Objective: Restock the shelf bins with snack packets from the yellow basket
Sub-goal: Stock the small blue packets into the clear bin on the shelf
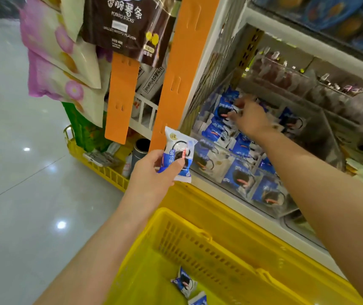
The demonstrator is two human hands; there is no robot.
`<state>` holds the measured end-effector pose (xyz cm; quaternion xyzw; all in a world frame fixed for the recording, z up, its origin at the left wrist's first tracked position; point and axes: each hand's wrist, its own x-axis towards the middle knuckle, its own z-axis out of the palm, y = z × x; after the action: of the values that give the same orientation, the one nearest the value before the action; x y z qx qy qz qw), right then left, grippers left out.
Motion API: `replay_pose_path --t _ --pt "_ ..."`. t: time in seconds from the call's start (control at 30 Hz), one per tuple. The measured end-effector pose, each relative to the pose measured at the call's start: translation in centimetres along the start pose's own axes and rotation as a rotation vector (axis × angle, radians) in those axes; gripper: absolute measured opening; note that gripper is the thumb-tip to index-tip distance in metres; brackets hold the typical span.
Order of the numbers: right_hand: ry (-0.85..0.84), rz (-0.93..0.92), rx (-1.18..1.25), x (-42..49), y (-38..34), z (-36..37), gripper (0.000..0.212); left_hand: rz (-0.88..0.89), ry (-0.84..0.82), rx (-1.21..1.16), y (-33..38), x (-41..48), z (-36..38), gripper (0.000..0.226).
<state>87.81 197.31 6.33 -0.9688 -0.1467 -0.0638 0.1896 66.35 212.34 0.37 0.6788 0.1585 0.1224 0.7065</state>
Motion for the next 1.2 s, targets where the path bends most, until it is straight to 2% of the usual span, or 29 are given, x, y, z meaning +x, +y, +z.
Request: replay_pose_path --t 0.1,0.2,0.27,0.33,0.4,0.5,0.6,0.7,0.8,0.93,1.0,1.13,1.2 --pt "-0.008 -0.009 -0.142 -0.2 0.4 -0.3 0.045 -0.004 -0.001 -0.041 0.1 0.1 0.2 0.011" --pt "0.12 -0.092 -0.194 -2.0 -0.3 -0.6 0.044 -0.024 -0.02 -0.073 0.4 -0.1 0.6 0.019" --pt "0.229 -0.213 -0.103 -4.4 -1.1 -0.9 0.037 -0.045 -0.032 -0.102 0.5 -0.3 0.8 0.014" --pt "0.256 -0.305 0.057 -7.6 -2.1 -1.4 0.029 -0.07 -0.065 -0.126 0.6 -0.8 1.2 0.011" --pt "0.186 -0.349 0.195 -11.0 -3.2 -1.9 0.026 -0.076 -0.112 -0.129 0.8 -1.4 1.6 0.012" --pt "0.002 -0.355 0.243 -15.0 -4.1 -2.3 0.033 -0.062 -0.187 -0.103 1.1 -2.4 2.1 0.019" --pt "-0.197 -0.248 0.362 -17.3 -4.2 -2.7 0.026 -0.028 -0.214 -0.087 1.4 -3.3 2.5 0.021" --pt "-0.344 -0.098 0.553 -18.3 -3.9 -3.7 0.024 0.015 -0.177 -0.173 1.6 -4.5 2.7 0.025" --pt "-0.444 -0.033 0.536 -18.9 -3.0 -4.9 0.025 0.049 -0.14 -0.236 1.7 -5.3 2.7 0.029" --pt "-0.476 -0.024 0.46 -18.8 -1.8 -6.4 0.015 0.223 -0.114 0.014 2.5 -5.1 3.8 0.021" --pt "-0.448 -0.033 0.408 -18.1 -1.1 -7.6 0.018 0.294 -0.099 0.135 3.1 -4.3 4.5 0.018" --pt "-0.196 0.095 0.459 -14.5 0.9 -9.2 0.05 0.512 -0.084 0.4 4.9 -1.9 4.7 0.026" --pt "-0.098 0.17 0.497 -11.9 1.3 -8.9 0.054 0.622 -0.091 0.596 5.5 -0.5 4.9 0.033"
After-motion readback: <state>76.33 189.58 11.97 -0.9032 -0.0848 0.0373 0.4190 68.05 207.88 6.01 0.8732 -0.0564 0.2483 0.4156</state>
